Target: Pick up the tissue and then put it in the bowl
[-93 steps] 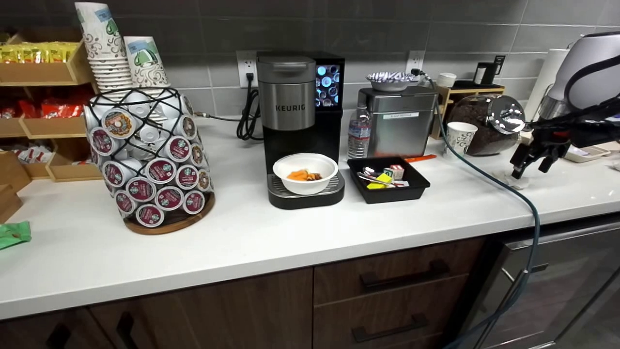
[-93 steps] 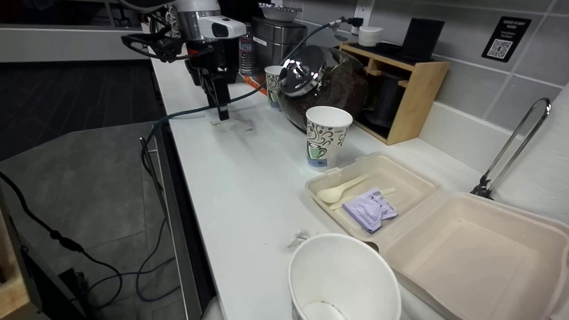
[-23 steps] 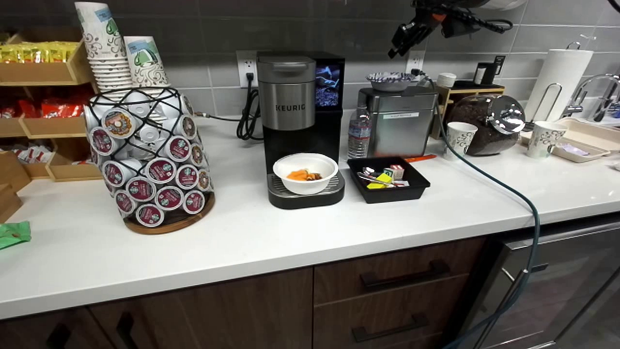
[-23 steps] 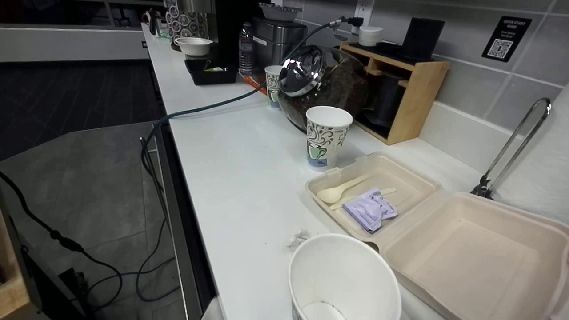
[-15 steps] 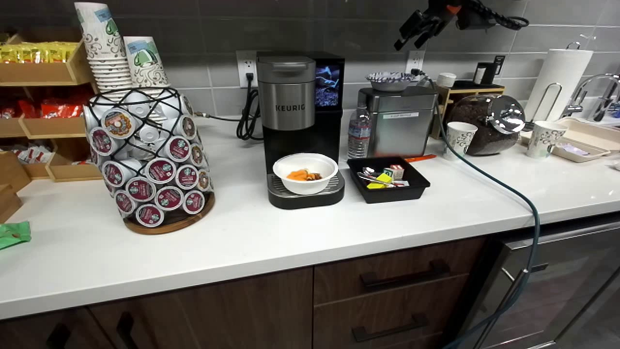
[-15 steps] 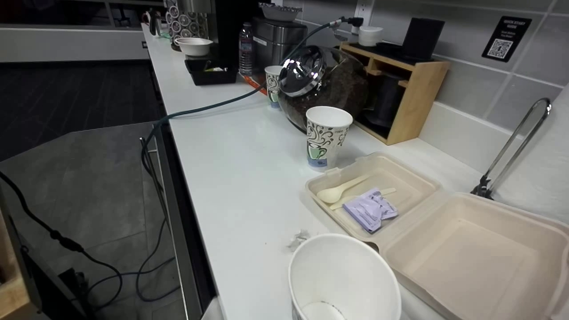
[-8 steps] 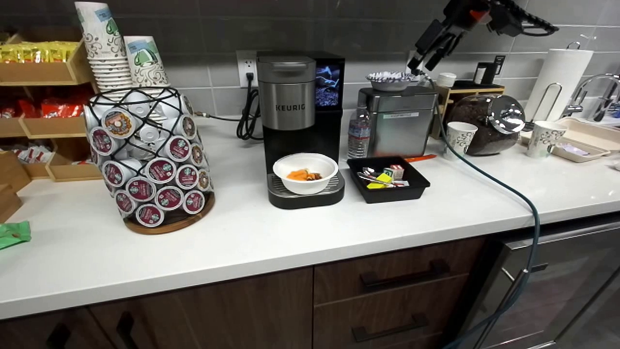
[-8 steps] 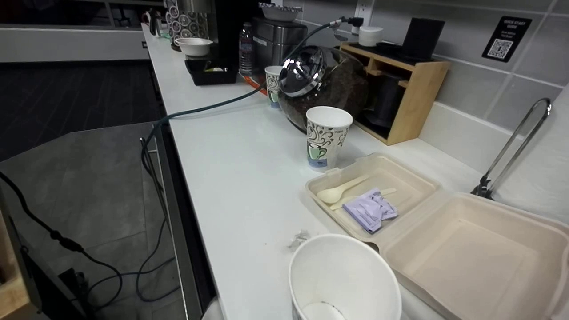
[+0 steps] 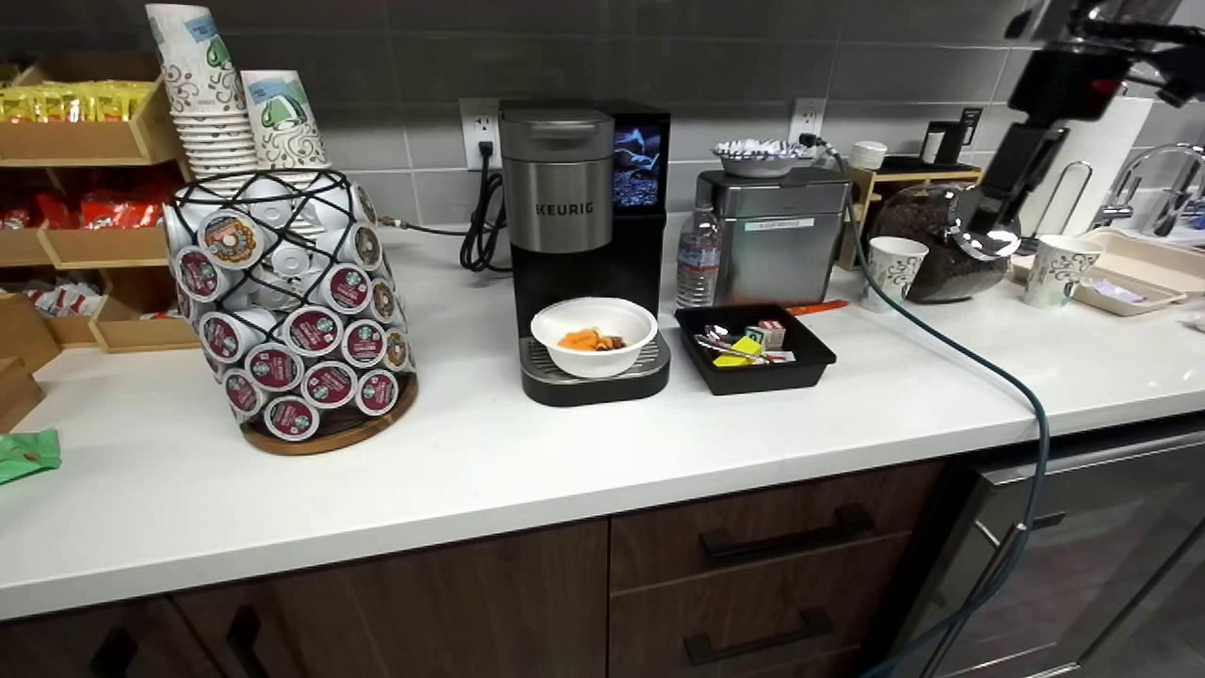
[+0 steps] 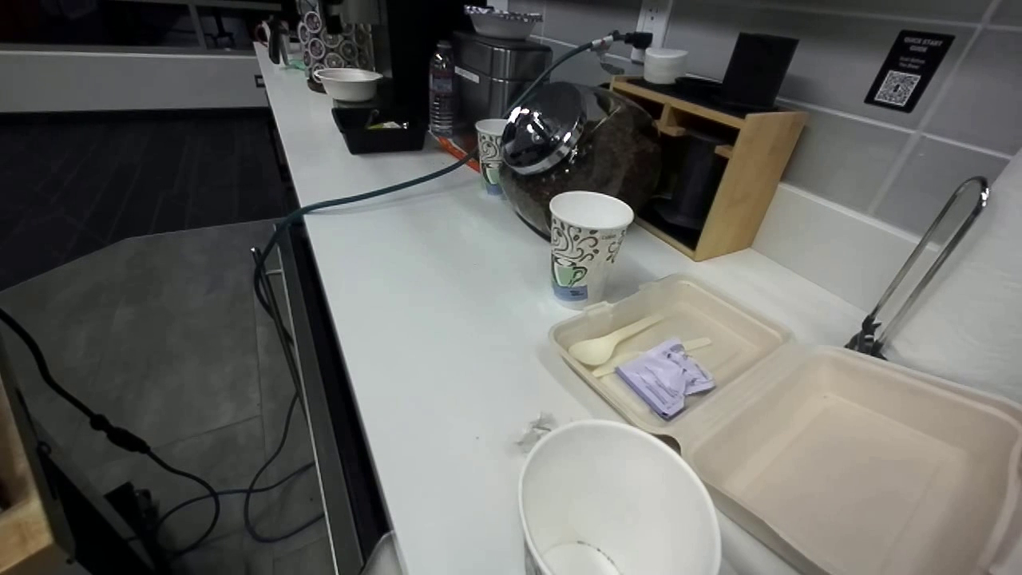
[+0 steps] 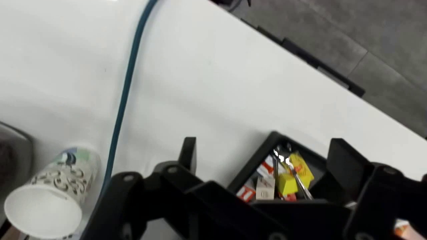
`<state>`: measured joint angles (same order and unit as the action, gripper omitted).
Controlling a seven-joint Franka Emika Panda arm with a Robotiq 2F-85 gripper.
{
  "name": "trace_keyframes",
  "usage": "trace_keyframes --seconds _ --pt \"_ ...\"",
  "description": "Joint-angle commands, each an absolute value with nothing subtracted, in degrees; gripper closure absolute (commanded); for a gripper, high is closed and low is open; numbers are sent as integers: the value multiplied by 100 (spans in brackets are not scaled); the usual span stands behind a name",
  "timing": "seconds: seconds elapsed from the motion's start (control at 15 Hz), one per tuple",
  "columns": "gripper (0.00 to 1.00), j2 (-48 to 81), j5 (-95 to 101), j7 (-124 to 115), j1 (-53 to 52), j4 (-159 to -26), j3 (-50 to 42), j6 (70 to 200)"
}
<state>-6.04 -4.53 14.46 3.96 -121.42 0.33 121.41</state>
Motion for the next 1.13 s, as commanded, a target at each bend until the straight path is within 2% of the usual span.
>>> trace_keyframes --seconds 0.0,0.13,0.2,0.4,0.93,1.07 --pt "0 -1487 -513 2249 389 -13521 -361 12023" --pt "0 -1776 -559 2820 410 -14144 -659 12103" --pt "0 -1307 -438 2301 320 -13436 -526 12038" --pt "0 -1595 -447 2702 352 -13978 -757 12044" --pt "0 -1183 -1370 3825 -300 -13842 -649 11915" --pt "0 -1368 -1140 3501 -166 -13965 -617 12045"
